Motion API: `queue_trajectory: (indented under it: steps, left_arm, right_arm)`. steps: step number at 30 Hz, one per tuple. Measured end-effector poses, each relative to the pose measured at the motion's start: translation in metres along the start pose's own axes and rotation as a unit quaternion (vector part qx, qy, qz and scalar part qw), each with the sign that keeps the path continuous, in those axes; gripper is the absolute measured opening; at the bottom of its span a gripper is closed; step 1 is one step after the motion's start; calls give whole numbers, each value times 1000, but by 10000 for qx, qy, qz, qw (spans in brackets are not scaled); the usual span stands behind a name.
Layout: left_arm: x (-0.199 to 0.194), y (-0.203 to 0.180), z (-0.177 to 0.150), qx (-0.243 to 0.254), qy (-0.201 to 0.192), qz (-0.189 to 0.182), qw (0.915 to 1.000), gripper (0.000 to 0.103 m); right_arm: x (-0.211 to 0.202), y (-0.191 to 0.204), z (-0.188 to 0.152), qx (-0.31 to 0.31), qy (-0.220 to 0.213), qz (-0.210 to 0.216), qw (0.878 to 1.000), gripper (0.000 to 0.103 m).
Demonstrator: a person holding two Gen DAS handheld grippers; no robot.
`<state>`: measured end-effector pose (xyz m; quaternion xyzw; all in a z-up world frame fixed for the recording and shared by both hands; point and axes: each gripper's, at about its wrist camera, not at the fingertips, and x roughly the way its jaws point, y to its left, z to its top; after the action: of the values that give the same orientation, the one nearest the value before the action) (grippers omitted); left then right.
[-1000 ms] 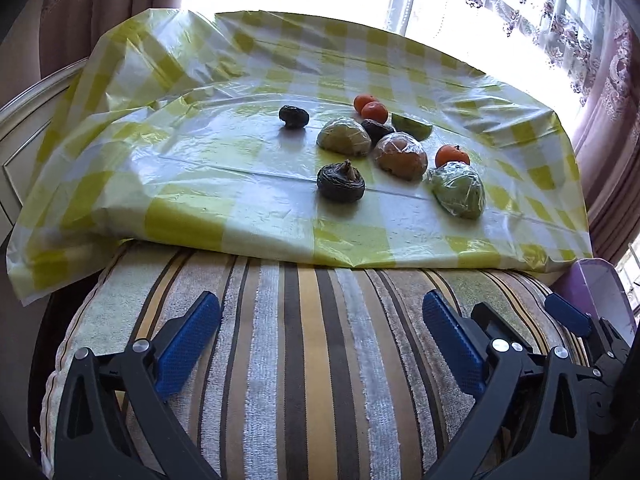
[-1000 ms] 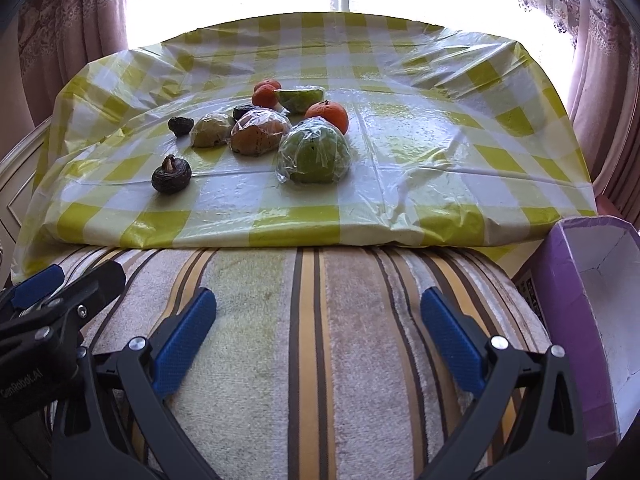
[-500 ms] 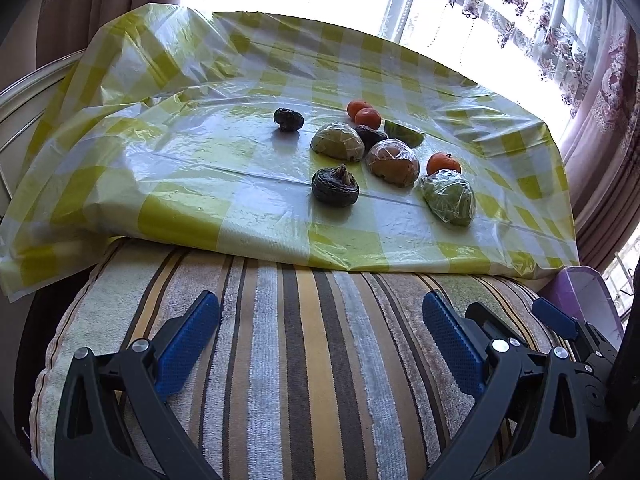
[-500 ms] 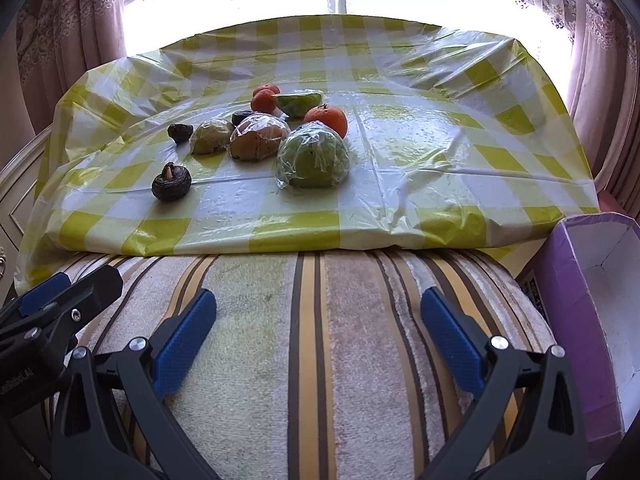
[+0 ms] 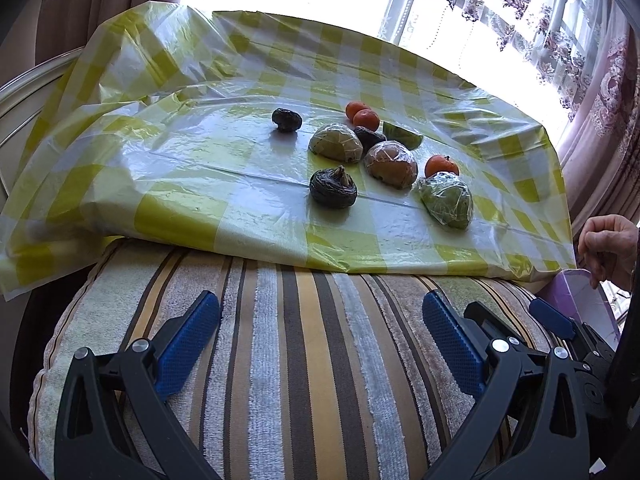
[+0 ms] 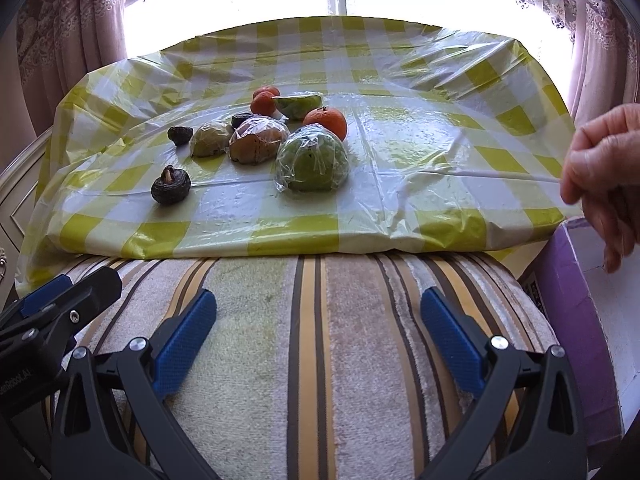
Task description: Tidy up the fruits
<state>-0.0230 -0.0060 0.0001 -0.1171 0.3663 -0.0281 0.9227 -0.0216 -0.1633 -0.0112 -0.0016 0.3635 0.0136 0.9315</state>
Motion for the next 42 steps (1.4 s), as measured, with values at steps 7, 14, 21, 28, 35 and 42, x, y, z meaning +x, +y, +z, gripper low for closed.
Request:
queue_trajectory:
  steps: [7,14,21,28,35,42]
  left_arm:
    - [0,1,0,-3,-1,-4,10000,98]
    - [0,0,0,-2,10,-23,10000,98]
    - [-1,0,0,1,19,-33,10000,98]
    - [-1,-2,-1,15,26,-42,10000,98]
    - [0,0,0,-2,26,-49,10000,98]
    - [1,2,0,-34,15,-71,10000,98]
  right_arm:
    - [0,1,1,15,-3,1,10000,102]
    - [0,2,1,17,-5,-1,10000,102]
    - [0,2,1,15,-5,-3,10000,102]
    - [0,0,0,33,-3,6,10000,102]
    - [-1,-1,-2,46,-4,20,10000,102]
    - [-2,-2,-3,56,-28,19,10000,102]
